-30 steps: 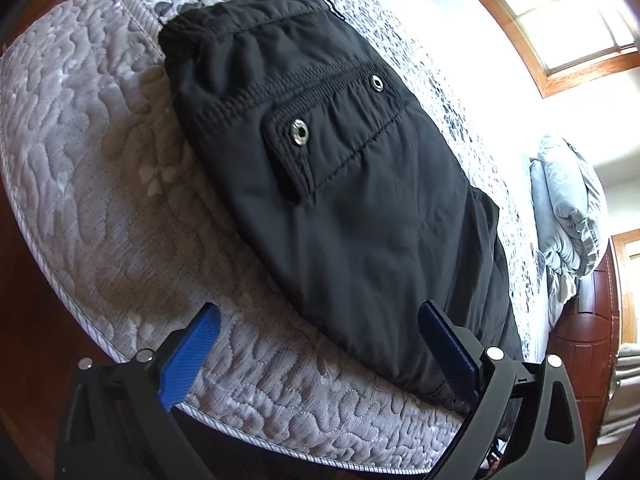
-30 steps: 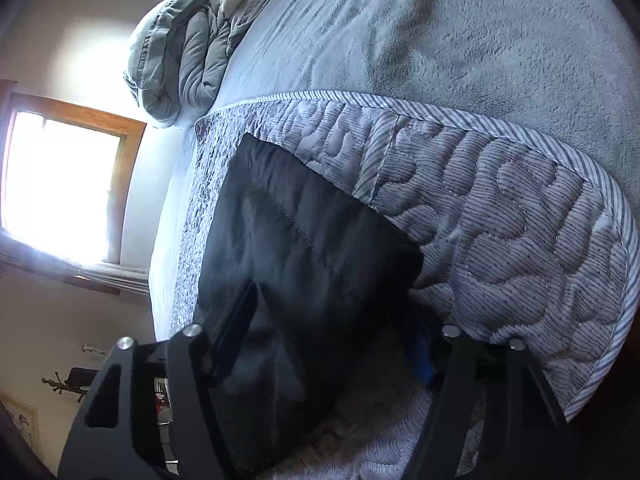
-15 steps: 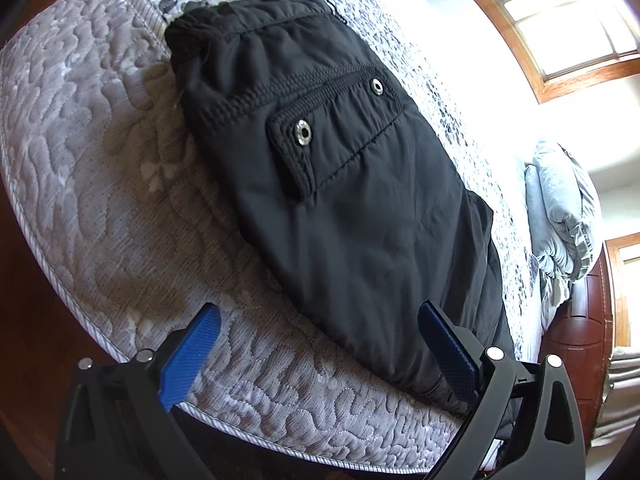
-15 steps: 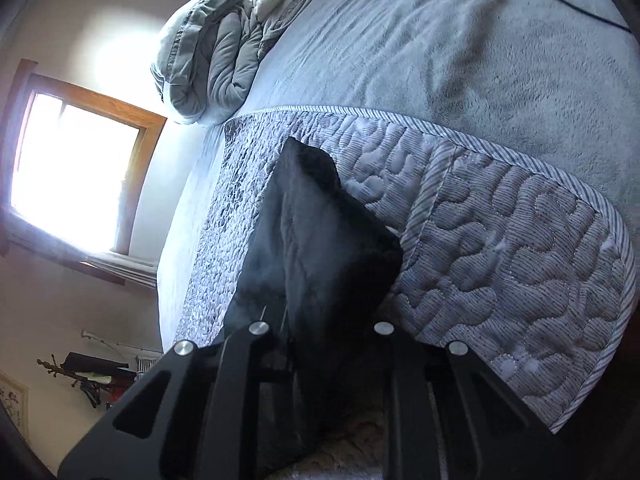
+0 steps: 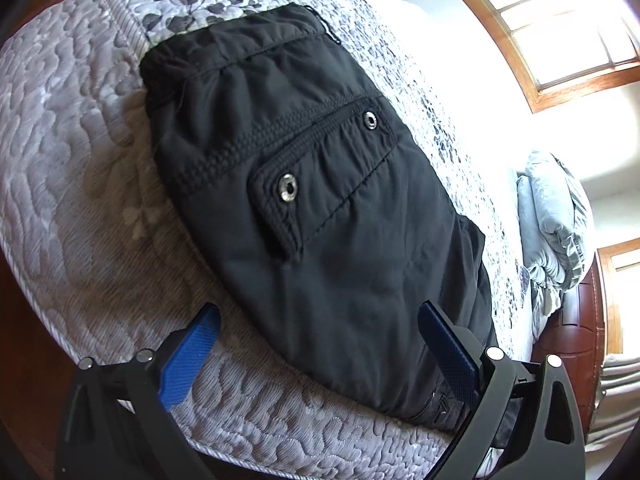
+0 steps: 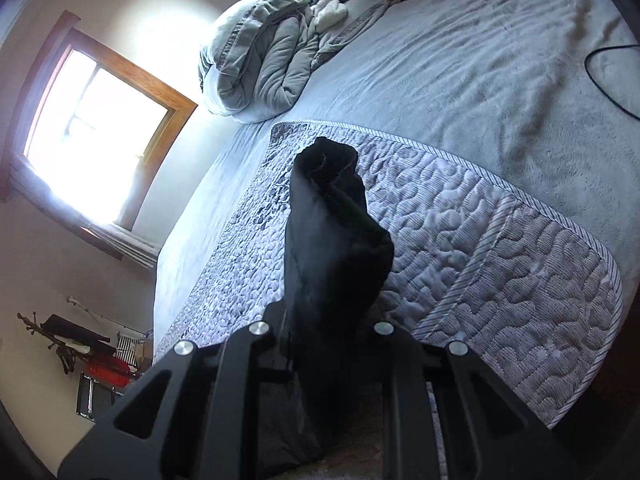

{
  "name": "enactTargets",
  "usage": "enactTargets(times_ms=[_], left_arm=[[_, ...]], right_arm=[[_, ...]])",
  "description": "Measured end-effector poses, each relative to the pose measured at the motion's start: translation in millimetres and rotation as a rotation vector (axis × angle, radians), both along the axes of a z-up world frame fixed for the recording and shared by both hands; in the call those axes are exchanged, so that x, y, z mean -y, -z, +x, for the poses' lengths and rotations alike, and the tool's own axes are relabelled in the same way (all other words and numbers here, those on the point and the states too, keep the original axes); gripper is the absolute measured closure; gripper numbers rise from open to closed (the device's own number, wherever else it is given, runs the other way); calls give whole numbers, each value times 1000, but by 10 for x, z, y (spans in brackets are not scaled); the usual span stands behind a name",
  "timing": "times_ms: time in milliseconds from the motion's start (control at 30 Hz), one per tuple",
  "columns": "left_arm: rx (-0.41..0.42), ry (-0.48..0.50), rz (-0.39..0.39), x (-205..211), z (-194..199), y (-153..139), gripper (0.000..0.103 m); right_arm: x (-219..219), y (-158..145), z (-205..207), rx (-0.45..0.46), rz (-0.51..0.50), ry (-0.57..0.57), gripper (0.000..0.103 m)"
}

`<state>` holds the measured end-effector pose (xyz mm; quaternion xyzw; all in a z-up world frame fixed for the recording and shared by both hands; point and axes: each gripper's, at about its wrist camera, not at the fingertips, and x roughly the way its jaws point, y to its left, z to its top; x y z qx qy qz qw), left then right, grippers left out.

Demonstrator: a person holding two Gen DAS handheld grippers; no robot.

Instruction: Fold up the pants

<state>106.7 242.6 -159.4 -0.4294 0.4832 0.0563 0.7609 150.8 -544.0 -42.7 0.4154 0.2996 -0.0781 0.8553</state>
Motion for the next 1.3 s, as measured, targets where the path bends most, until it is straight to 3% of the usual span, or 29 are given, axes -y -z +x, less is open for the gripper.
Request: enactTargets(times_ms=[467,667,967,1300], left_arm=[[14,15,-34,-19,-19,57,4],[26,14,-47,-64,-58,49,4],[33,14,-70,-65,-123,44,4],[36,-2,-88,-127,-229,59,4]], right_arm=[[-1043,-883,217,110,-187,-223,86],[-1580,-1090,319,116,-299,-336,86],[-2409,-1007,465,75,-452,-511,85],[-3246,-406,598,-59,-605,-677,85]])
